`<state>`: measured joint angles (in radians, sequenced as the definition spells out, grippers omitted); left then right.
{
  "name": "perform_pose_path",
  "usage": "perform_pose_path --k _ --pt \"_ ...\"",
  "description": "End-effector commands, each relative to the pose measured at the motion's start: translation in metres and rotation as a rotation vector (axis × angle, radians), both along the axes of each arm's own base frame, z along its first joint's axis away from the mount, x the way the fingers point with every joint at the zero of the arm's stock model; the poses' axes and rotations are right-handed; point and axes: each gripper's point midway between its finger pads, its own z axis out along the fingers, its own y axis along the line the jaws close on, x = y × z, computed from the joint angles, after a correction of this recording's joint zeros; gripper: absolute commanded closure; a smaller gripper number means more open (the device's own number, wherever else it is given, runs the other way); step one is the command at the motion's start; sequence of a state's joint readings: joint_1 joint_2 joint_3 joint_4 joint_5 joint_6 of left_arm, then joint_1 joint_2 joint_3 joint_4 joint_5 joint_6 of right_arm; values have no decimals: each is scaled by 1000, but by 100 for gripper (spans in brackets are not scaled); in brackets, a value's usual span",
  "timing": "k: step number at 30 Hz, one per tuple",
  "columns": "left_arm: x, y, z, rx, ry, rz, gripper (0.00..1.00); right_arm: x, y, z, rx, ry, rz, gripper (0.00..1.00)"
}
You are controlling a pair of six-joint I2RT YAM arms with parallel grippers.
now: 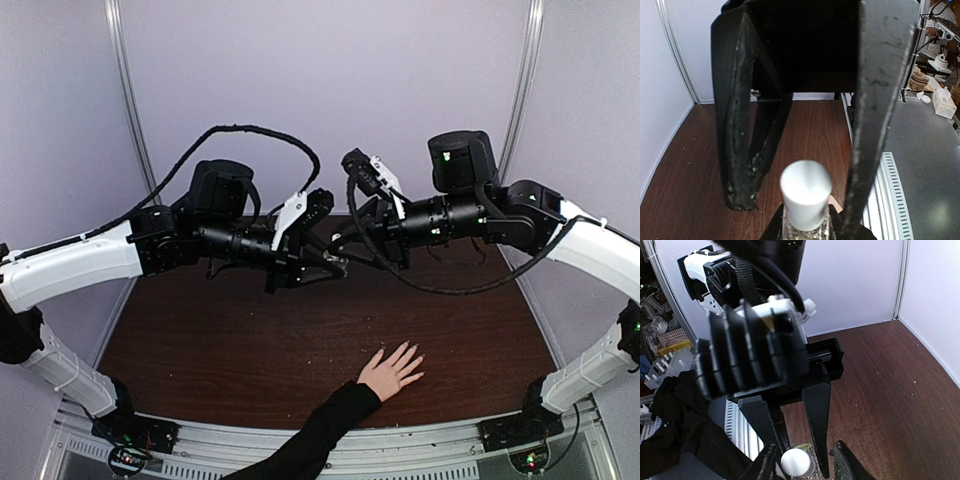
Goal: Paint the nails
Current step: Pass from the left arm to the right
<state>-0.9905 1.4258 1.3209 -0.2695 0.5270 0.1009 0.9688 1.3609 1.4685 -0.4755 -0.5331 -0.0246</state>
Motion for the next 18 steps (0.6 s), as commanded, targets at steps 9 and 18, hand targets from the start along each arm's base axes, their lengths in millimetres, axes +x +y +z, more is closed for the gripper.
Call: perform_pose_path --k 9,18 --pt "0 -3 13 -21 -26 -9 100 -2 -1 3 -9 3 19 86" --pt "4 -2 11 -11 -16 15 100 -3 -2 1 -14 -1 17 97"
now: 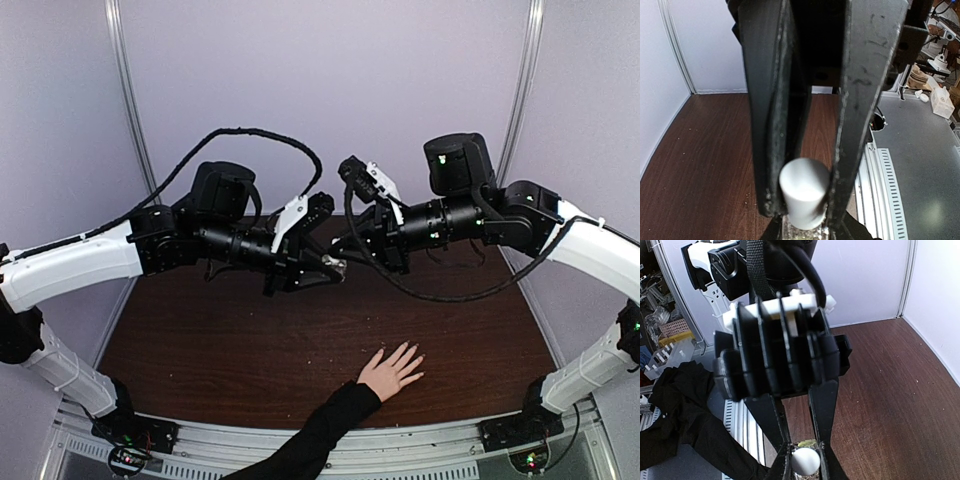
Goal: Paint the nails
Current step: Pass from the left arm to the right, then set down the nail polish bottle at the center of the board.
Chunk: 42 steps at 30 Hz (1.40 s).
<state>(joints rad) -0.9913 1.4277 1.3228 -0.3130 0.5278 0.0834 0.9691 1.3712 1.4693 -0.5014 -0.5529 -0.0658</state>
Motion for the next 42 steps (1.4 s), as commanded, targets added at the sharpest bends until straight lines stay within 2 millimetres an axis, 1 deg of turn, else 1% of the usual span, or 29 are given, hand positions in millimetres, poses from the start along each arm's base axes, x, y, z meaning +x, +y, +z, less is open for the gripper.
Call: perform_pose_path --k 1,3,5,6,10,12,15,16,18,21,24,26,27,29,31,36,39,40,42 --pt "6 -5 19 -44 -48 8 96 1 -4 10 16 10 -18 98" --pt "4 -5 17 -41 -35 -2 78 4 -4 10 12 -3 -30 98" --pt "2 -4 14 -45 -28 -11 61 9 -5 10 12 -15 -53 99" --pt "2 -3 13 -48 -25 -8 51 11 -6 9 15 -18 -63 99" --pt "4 6 13 -64 -19 20 27 25 -14 12 55 -23 -120 99" --pt "4 9 12 -69 -16 26 22 32 -18 12 67 -27 -145 99" --pt "6 13 10 -77 -5 40 12 45 -24 11 82 -36 -190 99" --pt "7 15 8 -77 1 50 4 52 -28 9 86 -36 -212 99" --pt "13 19 4 -80 14 85 2 64 -33 5 93 -48 -253 99" --pt "30 31 1 -104 57 177 2 83 -39 -11 84 -60 -318 99" --pt "50 48 3 -141 83 287 2 101 -39 -37 63 -39 -388 99" --pt "67 64 2 -150 78 402 2 112 -38 -54 54 -45 -425 98" --pt "76 73 2 -150 80 460 2 117 -38 -67 45 -45 -444 98" --pt "86 88 2 -156 89 533 2 127 -38 -85 33 -56 -482 99" --pt "91 99 1 -167 100 585 2 138 -32 -99 33 -70 -499 98" --pt "97 117 -3 -163 97 676 2 160 -14 -147 18 -51 -522 98" --pt "97 125 -6 -164 91 704 2 172 -7 -180 2 -40 -546 97" --pt "96 126 -6 -165 90 704 2 175 -4 -196 -16 -31 -548 97" --pt "96 127 -8 -160 91 706 2 179 0 -213 -27 -27 -553 97"
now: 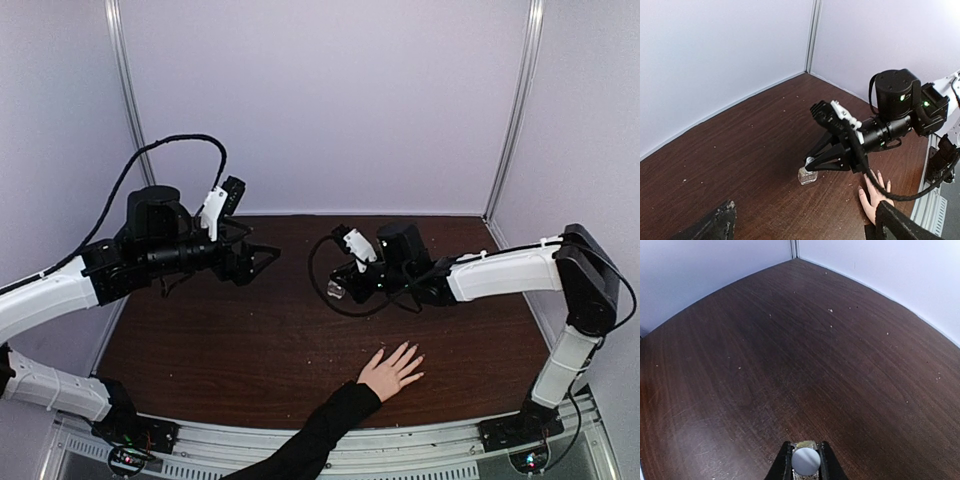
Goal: Paint the nails
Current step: Set down the nail polish bottle at the center of the board.
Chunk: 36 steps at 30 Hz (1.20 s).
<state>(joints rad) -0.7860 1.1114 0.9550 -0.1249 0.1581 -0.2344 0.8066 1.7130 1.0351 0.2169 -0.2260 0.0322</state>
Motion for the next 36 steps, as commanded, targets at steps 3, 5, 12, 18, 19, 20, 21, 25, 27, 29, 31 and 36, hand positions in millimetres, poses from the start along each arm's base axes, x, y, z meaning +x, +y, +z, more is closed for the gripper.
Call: perform_pose_path --k 3,5,12,18,19,20,21,25,27,29,31,36 --pt "8 10 6 -25 -22 61 3 24 9 -26 39 -62 -66 97" --pt "8 9 5 -24 -21 59 2 26 11 -37 12 -68 -71 96" --pt "11 7 3 -19 -19 56 2 28 14 -58 -54 -86 -62 95" --pt "12 8 3 -16 -18 57 2 29 18 -70 -59 -78 -46 94" --pt "12 8 2 -16 -18 58 2 29 19 -71 -58 -77 -46 93" --pt "13 8 2 -15 -17 59 2 29 19 -71 -57 -78 -47 92" --pt "13 8 2 -13 -16 58 2 29 19 -71 -57 -78 -47 90" --pt "14 8 0 -11 -12 60 2 29 19 -74 -66 -77 -44 80" --pt "13 7 0 -13 -10 56 2 28 19 -76 -71 -73 -38 76" --pt "13 7 0 -14 -9 53 2 28 19 -77 -71 -72 -36 73" --pt "14 7 0 -14 -9 55 2 26 19 -79 -73 -68 -31 67" --pt "14 8 -1 -9 -3 57 2 23 20 -67 -56 -71 -18 45"
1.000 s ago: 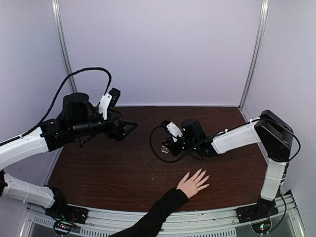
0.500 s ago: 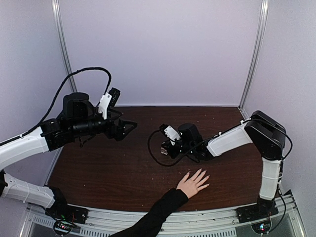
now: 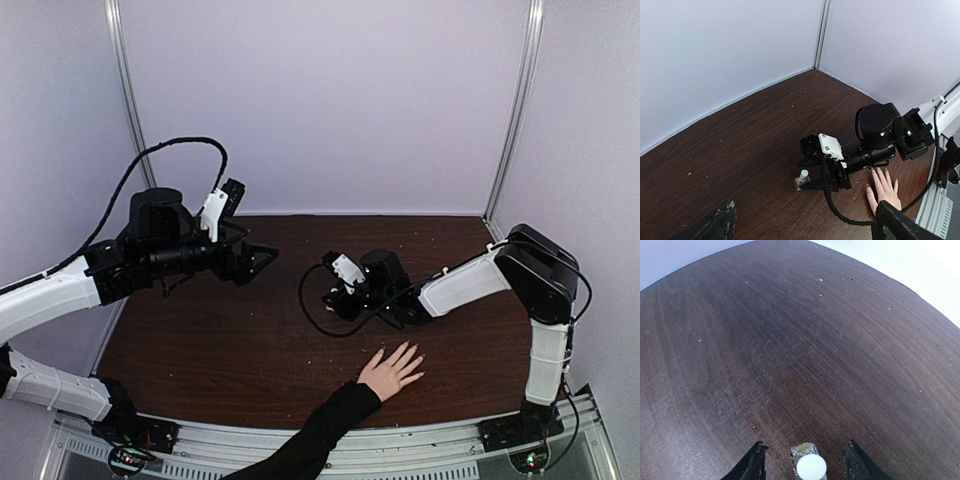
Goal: Paint the nails
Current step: Set down the nail polish bottle at the center of the board, then reset both arms
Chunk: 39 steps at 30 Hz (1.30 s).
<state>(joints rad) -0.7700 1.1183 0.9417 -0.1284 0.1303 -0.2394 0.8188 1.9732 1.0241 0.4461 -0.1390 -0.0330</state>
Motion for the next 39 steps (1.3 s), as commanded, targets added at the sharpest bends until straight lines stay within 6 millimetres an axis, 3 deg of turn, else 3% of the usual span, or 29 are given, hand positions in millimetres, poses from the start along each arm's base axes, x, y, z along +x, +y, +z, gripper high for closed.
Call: perform_pose_path --k 1,4,5,6,12,15,19,23,27,31,39 --pt "6 1 8 -27 -13 12 2 -1 8 23 44 -28 22 39" --pt "8 -1 5 -30 17 7 2 -6 8 42 65 -33 37 20" --pt "8 -1 4 -34 31 7 2 -7 8 49 72 -35 42 7" --pt "11 0 2 -36 45 15 2 -9 7 57 79 -35 47 1" --pt "30 11 -11 -45 158 93 2 -19 -4 112 127 -37 49 0" --pt "46 22 -31 -9 264 166 2 -21 -14 136 140 -5 14 0" --pt "65 45 -59 26 398 290 2 -25 -43 168 164 23 -38 0" --pt "72 64 -79 55 432 366 2 -28 -85 187 194 44 -120 0" --pt "76 89 -103 91 447 451 2 -31 -126 191 195 41 -213 0" --pt "70 107 -130 116 451 502 2 -37 -162 176 183 44 -308 0" --pt "54 121 -165 147 477 538 2 -57 -206 155 206 30 -435 0"
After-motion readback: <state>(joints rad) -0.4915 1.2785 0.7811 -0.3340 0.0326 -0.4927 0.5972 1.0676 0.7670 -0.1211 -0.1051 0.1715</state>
